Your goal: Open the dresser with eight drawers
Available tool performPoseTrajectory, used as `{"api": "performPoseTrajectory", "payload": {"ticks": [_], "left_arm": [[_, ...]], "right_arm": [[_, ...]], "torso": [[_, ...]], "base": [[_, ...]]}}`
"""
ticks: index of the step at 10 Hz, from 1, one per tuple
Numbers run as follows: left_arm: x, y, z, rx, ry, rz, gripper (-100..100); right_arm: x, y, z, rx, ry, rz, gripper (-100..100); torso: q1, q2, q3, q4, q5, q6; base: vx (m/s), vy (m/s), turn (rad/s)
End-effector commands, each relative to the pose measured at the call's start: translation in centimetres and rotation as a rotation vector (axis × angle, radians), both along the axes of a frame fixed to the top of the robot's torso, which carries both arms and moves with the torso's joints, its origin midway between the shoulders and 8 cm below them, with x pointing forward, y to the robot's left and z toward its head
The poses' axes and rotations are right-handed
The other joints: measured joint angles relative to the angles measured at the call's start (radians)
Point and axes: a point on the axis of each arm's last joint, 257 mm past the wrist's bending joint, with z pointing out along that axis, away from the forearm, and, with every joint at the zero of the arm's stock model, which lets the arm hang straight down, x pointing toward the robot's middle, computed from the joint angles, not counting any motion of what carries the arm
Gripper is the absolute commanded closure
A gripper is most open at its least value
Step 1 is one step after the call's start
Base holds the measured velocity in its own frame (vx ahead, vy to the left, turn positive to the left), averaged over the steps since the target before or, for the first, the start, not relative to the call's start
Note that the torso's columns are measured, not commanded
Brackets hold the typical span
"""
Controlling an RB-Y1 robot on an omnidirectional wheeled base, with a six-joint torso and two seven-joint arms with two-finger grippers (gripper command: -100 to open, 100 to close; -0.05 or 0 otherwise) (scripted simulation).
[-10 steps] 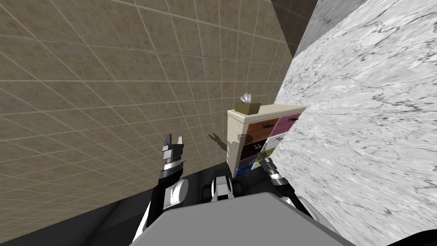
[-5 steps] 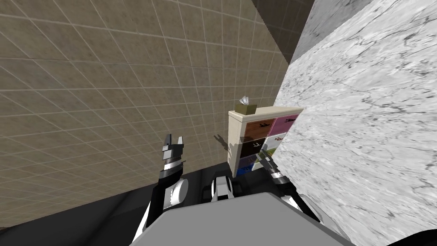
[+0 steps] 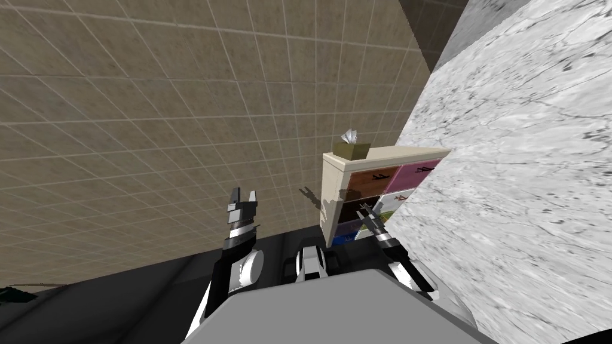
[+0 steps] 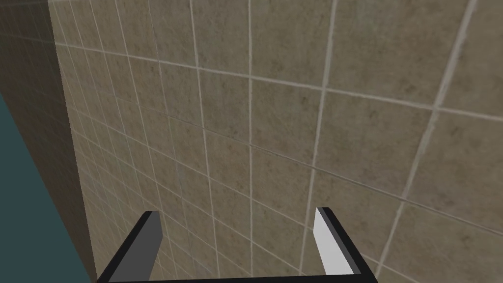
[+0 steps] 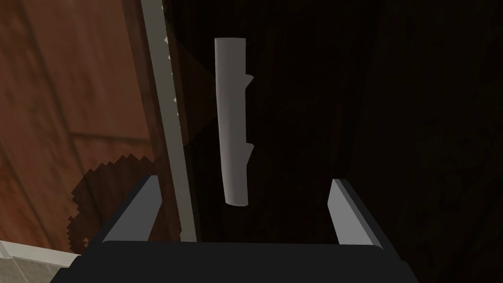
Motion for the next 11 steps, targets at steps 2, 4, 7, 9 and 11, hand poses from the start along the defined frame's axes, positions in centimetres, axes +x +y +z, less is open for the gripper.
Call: {"api": "performPoseTrajectory", "payload": {"ticks": [2, 4, 7, 9, 11], "left_arm": [[0.0, 0.0, 0.0, 0.000, 0.000, 0.000, 0], [0.0, 0.0, 0.0, 0.000, 0.000, 0.000, 0], [0.0, 0.0, 0.0, 0.000, 0.000, 0.000, 0], [0.0, 0.0, 0.0, 0.000, 0.000, 0.000, 0], [0.0, 0.0, 0.0, 0.000, 0.000, 0.000, 0]], "right_arm": [[2.8, -1.0, 0.2, -0.003, 0.001, -0.029, -100], [3.8, -1.3, 0.3, -0.006, 0.003, -0.038, -100], [6.5, -2.5, 0.4, 0.014, 0.010, -0.080, -100], [7.7, -2.5, 0.6, 0.015, 0.009, -0.087, -100], [6.2, -1.7, 0.7, -0.008, 0.002, -0.055, 100]], "torso": [[-0.001, -0.011, -0.007, -0.003, -0.001, -0.001], [-0.002, -0.010, -0.006, -0.003, -0.001, 0.000], [0.000, -0.007, -0.005, -0.002, 0.000, -0.001], [-0.005, -0.010, -0.006, -0.002, 0.000, 0.000], [-0.002, -0.014, -0.009, -0.004, -0.001, 0.000]], "base": [[-0.092, -0.009, 0.093], [-0.084, -0.013, 0.076], [-0.090, 0.002, 0.098], [-0.109, 0.003, 0.053], [0.031, -0.005, -0.069]]}}
